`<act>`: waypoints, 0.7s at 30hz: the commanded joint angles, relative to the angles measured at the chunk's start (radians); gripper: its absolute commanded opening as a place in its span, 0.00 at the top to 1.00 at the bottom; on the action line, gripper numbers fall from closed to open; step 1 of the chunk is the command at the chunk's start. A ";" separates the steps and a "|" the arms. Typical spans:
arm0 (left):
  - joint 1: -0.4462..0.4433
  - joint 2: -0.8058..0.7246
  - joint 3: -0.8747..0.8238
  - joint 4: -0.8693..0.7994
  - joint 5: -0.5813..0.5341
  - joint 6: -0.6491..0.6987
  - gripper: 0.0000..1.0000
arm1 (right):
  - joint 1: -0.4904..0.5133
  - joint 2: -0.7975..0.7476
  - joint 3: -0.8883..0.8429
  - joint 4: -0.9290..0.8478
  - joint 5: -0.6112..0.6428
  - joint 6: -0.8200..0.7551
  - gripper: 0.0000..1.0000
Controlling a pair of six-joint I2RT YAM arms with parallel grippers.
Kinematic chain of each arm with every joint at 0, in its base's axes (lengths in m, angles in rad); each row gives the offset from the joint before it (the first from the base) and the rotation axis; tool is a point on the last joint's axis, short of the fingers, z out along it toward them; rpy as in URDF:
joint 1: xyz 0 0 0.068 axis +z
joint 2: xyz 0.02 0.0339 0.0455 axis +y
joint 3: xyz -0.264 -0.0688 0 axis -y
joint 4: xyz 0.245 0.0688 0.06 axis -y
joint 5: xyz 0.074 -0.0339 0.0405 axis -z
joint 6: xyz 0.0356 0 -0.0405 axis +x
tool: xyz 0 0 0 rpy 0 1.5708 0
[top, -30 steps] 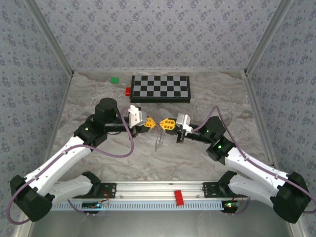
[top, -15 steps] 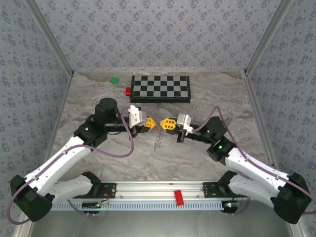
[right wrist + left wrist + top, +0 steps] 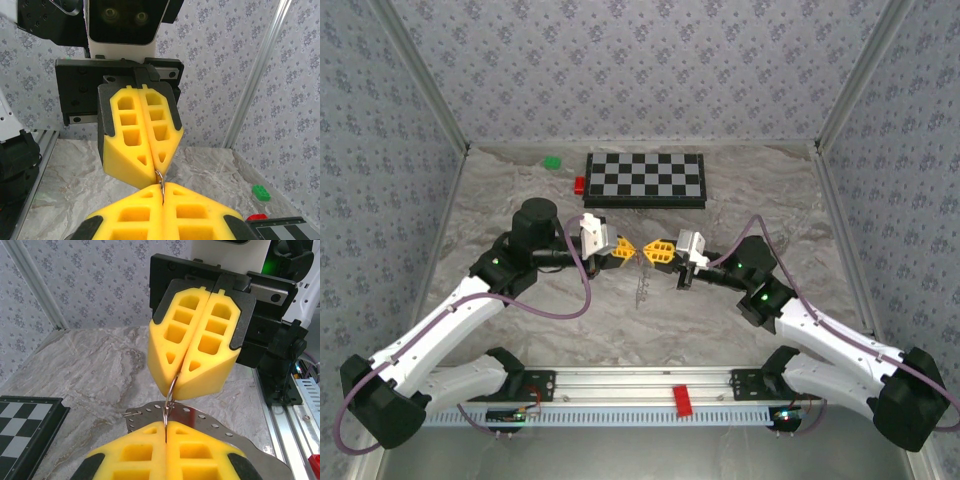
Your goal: Put the keys on the keyring
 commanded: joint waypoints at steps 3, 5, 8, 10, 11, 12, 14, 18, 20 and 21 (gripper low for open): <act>0.003 -0.010 0.017 0.005 0.057 0.001 1.00 | -0.002 -0.014 0.009 0.036 -0.006 -0.006 1.00; 0.003 -0.009 0.018 0.003 0.057 0.003 1.00 | -0.005 -0.029 0.006 0.032 -0.006 -0.007 1.00; 0.003 -0.010 0.018 0.000 0.055 0.005 1.00 | -0.014 -0.051 0.002 0.026 -0.004 -0.007 1.00; 0.004 -0.010 0.020 0.001 0.057 0.002 1.00 | -0.017 -0.056 0.003 0.025 -0.003 -0.007 1.00; 0.003 -0.009 0.020 0.000 0.056 0.002 1.00 | -0.017 -0.054 0.004 0.025 -0.007 -0.007 1.00; 0.003 -0.009 0.022 0.000 0.056 0.001 1.00 | -0.016 -0.051 0.004 0.026 -0.011 -0.006 1.00; 0.003 -0.008 0.022 0.000 0.057 0.000 1.00 | -0.017 -0.044 0.006 0.027 -0.016 -0.002 1.00; 0.004 -0.009 0.022 0.004 0.060 0.000 1.00 | -0.017 -0.031 0.007 0.033 -0.036 0.005 1.00; 0.005 -0.007 0.022 0.003 0.066 -0.001 1.00 | -0.018 -0.029 0.009 0.030 -0.048 0.006 1.00; 0.005 -0.006 0.022 0.003 0.067 -0.001 1.00 | -0.017 -0.028 0.008 0.027 -0.050 0.006 1.00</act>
